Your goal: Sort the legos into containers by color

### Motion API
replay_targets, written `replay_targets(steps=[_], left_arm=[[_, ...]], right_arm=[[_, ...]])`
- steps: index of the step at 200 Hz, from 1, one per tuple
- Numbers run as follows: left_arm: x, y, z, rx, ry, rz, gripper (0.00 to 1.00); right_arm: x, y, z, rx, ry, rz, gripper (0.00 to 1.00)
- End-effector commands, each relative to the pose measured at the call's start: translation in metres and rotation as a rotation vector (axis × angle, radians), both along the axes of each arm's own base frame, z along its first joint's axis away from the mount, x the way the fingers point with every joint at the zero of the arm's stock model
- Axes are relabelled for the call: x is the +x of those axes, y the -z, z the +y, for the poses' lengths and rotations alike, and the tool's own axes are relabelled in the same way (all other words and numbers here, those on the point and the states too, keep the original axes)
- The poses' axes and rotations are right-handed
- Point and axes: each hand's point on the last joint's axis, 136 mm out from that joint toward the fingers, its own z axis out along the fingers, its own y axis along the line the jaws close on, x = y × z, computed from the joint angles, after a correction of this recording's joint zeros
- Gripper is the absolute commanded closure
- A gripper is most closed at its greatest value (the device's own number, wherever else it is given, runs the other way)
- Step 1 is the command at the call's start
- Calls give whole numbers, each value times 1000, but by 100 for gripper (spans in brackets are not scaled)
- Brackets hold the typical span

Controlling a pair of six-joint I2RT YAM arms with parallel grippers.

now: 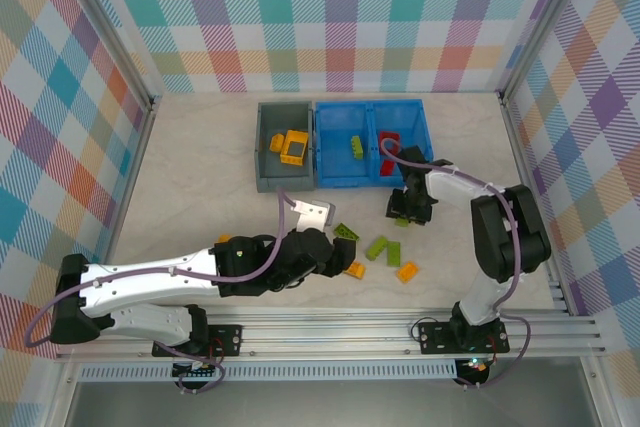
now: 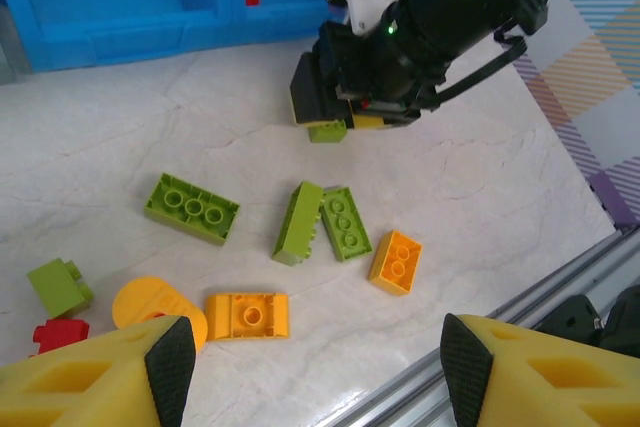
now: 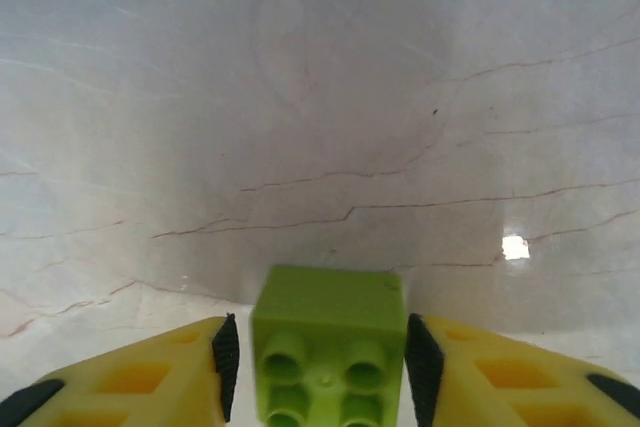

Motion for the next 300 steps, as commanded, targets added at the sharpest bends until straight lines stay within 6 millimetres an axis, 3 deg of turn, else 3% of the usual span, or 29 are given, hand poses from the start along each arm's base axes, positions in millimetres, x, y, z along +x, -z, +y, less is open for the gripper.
replay_targets(steps=[1,21,37,69,93,138,169,198,226,252,278,300], left_arm=[[3,-12,6,-37,-38,-32,32],[4,-16,11,-37,-52,-44,32],[9,-23,23,-16,-93,-67,33],[27,-45,56,52,-211,-125,32],[48,-56,64,28,-231,-109,32],[72,-71,72,5,-265,-102,32],[73,-70,74,14,-264,-95,32],[70,-62,76,25,-263,-78,32],[67,-50,82,50,-279,-50,32],[64,-37,93,94,-309,-15,32],[58,-26,112,136,-366,31,33],[53,-8,145,203,-472,99,34]], right_arm=[[3,-2,-2,-1,15,-11,58],[0,-11,-3,-10,16,-48,67],[-1,-35,5,-22,-27,-119,70],[11,-111,72,9,-204,-301,70],[38,-134,112,40,-246,-336,70],[101,-117,146,-28,-266,-319,70],[120,-86,151,-78,-251,-254,69],[132,-77,156,-70,-252,-253,60],[131,-83,158,-67,-270,-250,43],[125,-108,157,-46,-275,-295,39],[112,-154,158,-19,-288,-399,41],[82,-195,166,52,-344,-517,41]])
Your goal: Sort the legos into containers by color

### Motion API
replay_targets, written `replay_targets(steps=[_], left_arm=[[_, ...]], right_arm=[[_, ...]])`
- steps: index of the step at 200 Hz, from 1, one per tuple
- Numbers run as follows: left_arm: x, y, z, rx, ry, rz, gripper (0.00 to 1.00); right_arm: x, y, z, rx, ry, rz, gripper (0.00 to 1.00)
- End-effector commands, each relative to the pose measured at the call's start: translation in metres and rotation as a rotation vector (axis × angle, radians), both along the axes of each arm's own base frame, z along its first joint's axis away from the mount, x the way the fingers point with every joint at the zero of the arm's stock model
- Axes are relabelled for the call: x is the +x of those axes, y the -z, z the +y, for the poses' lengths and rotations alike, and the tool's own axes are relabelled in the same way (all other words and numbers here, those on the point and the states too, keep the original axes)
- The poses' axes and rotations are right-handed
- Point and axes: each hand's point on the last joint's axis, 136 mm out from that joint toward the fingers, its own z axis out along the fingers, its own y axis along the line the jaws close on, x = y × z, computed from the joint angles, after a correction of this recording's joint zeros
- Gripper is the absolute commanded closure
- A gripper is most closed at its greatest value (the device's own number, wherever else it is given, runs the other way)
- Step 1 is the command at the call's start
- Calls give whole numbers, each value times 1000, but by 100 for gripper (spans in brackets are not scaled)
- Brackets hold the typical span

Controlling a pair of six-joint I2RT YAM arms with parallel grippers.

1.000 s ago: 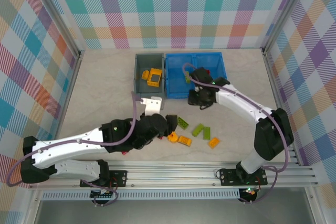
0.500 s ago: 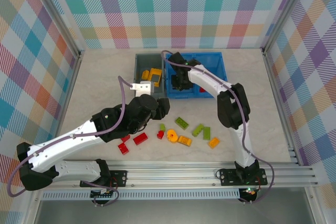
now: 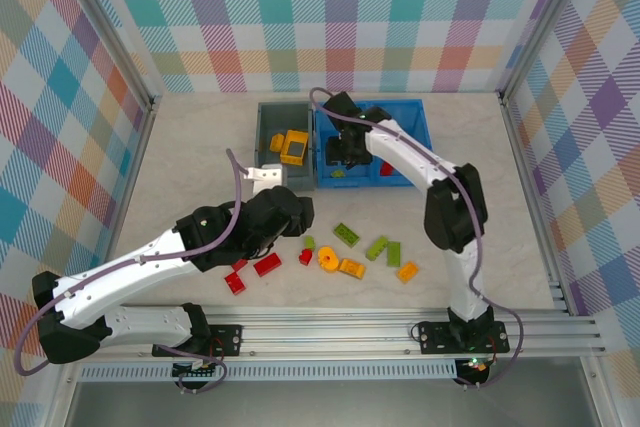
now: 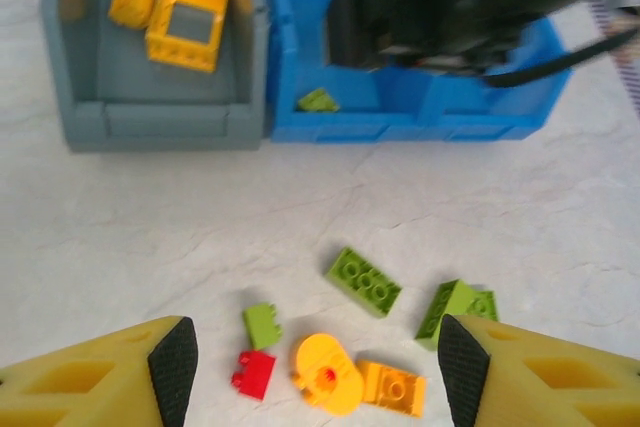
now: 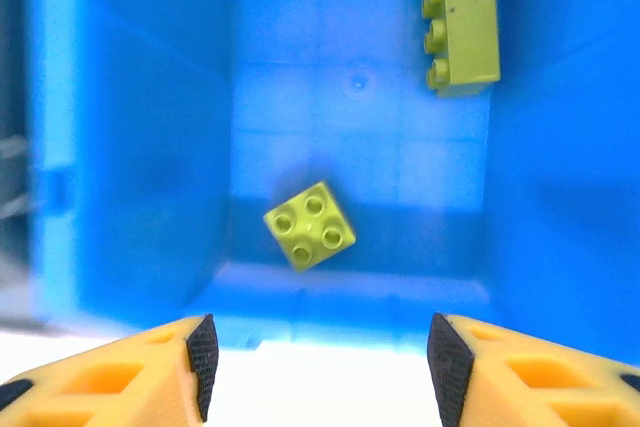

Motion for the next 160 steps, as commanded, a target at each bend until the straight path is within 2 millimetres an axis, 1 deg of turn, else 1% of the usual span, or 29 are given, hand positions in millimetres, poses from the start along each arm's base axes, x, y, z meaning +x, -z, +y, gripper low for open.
replay_targets(steps=[1,3,10,16,17,18,22,24,36,37,38,40,56,69,77,92,106,136,160], left_arm=[[-8,23,47,84,-144,84,34],[-9,26,51,88,-156,96,34],[-10,39,63,109,-186,146,34],[-11,52,74,125,-218,197,34],[-12,54,76,128,-224,205,34],[-12,57,78,131,-229,212,34],[-13,65,87,139,-257,245,34],[-14,70,91,142,-270,260,34],[-16,91,114,169,-334,318,32],[-16,93,116,171,-340,322,32],[-17,95,118,173,-345,326,32],[-17,98,121,175,-357,333,32],[-16,125,141,179,-417,386,28],[-14,148,152,175,-450,434,26],[-14,159,160,192,-472,460,24],[-13,178,169,209,-501,511,21],[-7,189,172,219,-502,532,20],[9,206,178,241,-473,555,17],[22,212,179,190,-432,571,16]], right_arm=[[-29,-75,12,107,-87,-170,41],[-31,-77,13,112,-92,-175,41],[-47,-85,20,144,-136,-204,40],[-62,-89,26,175,-181,-221,38],[-68,-91,30,189,-199,-228,38],[-68,-91,30,189,-199,-228,38],[-79,-93,35,219,-233,-232,37],[-86,-95,39,236,-253,-235,37],[-126,-92,59,328,-370,-226,34],[-132,-92,63,346,-392,-227,33],[-132,-92,63,346,-392,-227,33],[-143,-94,69,376,-425,-227,33],[-202,-81,96,501,-583,-160,30],[-237,-69,108,518,-649,-127,30],[-253,-60,112,504,-671,-112,30],[-271,-44,116,491,-667,-72,29],[-280,-39,119,499,-664,-61,29],[-286,-39,129,505,-670,-57,29],[-286,-39,133,490,-676,-52,30]])
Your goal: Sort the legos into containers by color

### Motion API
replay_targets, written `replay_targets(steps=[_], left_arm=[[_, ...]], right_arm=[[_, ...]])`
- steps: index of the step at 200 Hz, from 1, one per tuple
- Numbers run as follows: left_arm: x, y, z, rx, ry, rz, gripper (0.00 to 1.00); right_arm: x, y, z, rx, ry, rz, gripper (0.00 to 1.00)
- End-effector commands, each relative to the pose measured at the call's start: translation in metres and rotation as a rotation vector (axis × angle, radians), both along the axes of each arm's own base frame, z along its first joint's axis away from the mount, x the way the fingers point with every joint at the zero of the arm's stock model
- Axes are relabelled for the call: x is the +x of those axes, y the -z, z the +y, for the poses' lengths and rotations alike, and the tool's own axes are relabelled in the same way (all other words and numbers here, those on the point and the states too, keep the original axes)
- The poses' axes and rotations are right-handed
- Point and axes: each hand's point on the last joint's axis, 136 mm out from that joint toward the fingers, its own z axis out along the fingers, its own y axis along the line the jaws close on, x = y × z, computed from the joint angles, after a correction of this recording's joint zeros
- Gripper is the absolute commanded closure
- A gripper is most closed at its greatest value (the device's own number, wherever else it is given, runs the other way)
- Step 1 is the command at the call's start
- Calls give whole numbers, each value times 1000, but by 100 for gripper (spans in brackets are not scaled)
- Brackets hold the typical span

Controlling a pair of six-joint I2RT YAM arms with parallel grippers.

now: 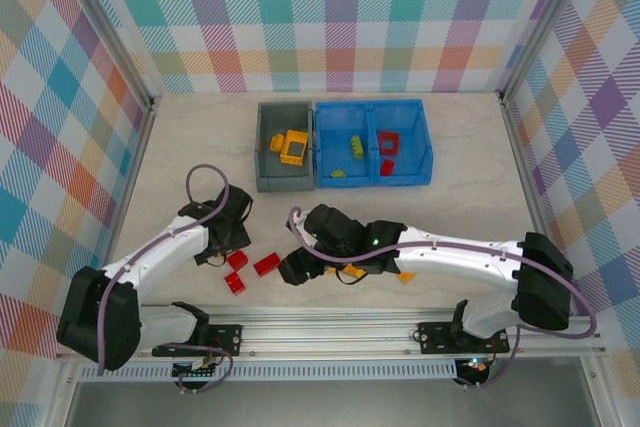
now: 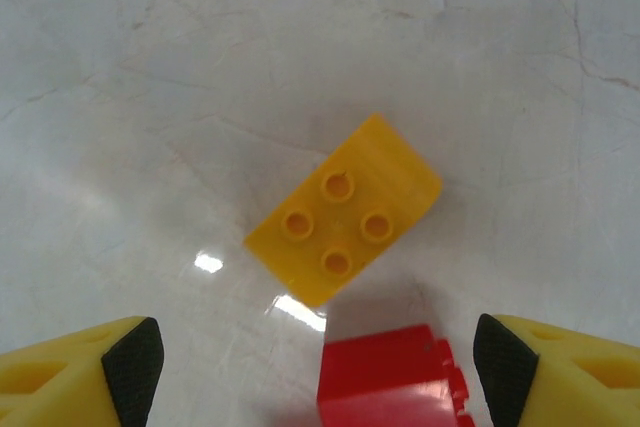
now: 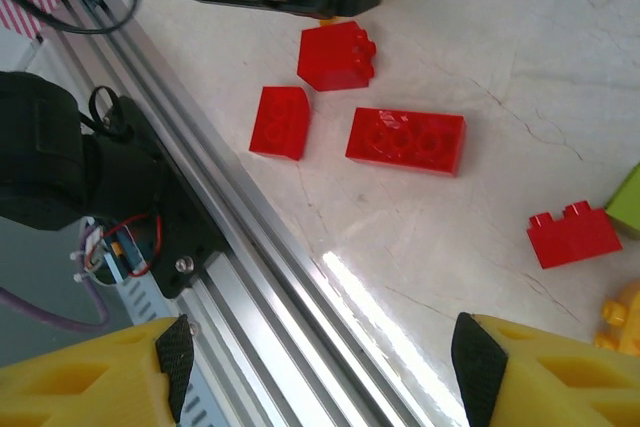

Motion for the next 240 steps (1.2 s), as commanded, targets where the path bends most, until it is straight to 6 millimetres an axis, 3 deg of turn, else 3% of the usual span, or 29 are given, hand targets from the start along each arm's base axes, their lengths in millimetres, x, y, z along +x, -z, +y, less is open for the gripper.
replay_targets(steps=[1,27,54,77,127,143,173,209,240], left_arm=[[18,5,-4,-68,65,-20,16],[26,13,0,-69,103,8,16],[21,35,-1,-79,108,82,16],[19,39,-4,-100,102,77,19],[15,36,-9,-153,51,44,37],[15,39,-6,-135,41,61,45],[18,43,-5,-125,33,64,53],[24,33,-2,-103,33,24,63],[36,3,-4,-110,57,-57,70]], right_arm=[[3,-16,16,52,8,-12,29],[4,-13,16,43,16,-7,29],[5,-13,17,46,21,0,29],[6,-13,16,46,29,-2,29],[7,-9,18,36,36,1,29],[5,-13,20,54,26,4,30],[2,-25,21,116,5,-21,30],[1,-41,21,212,-10,-61,28],[9,-57,13,278,44,-121,26]])
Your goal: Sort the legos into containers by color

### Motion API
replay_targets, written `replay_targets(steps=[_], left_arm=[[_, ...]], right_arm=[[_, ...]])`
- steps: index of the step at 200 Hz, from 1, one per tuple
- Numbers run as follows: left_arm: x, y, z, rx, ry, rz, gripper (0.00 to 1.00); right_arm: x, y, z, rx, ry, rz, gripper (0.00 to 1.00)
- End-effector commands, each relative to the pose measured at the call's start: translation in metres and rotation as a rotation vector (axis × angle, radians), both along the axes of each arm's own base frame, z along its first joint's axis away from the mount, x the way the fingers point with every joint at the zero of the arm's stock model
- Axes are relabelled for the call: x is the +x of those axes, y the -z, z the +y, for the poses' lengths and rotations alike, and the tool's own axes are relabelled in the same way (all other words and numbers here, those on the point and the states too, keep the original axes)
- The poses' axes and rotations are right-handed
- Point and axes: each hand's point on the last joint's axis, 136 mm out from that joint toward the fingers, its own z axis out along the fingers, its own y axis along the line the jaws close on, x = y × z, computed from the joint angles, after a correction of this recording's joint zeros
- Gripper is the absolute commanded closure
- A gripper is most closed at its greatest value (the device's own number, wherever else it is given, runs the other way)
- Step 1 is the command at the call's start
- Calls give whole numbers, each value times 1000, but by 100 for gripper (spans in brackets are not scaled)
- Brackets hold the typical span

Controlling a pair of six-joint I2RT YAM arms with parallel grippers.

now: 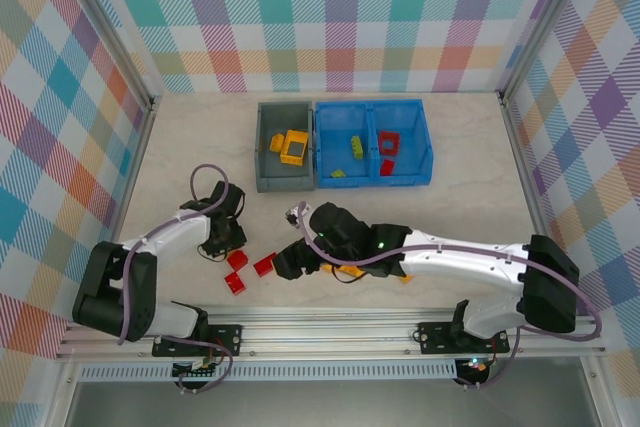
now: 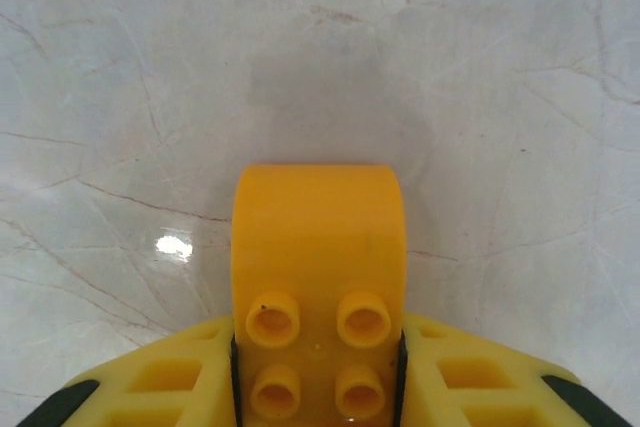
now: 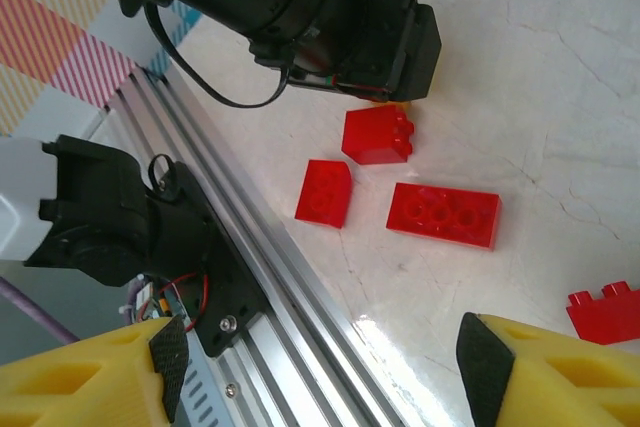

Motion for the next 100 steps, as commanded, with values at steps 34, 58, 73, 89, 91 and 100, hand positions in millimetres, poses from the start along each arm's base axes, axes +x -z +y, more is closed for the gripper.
replay_targets(steps=[34,58,73,89,91,100], left_arm=[[38,-96,-31,-42,100,-220,71],[54,-139,-67,-51,205,-280,71],[68,-158,-88,-44,259,-307,71],[86,-169,-105,-42,296,-323,71],[89,-170,-107,-39,301,-321,71],[101,-172,-113,-19,320,-318,71]], right_arm=[[37,-50,-35,91,239,-172,25],[67,-61,-65,70,412,-210,24],[81,-68,-75,49,476,-231,24],[93,-76,-80,49,517,-239,24],[95,-77,-80,49,520,-238,24],[100,-81,-83,57,535,-238,24]])
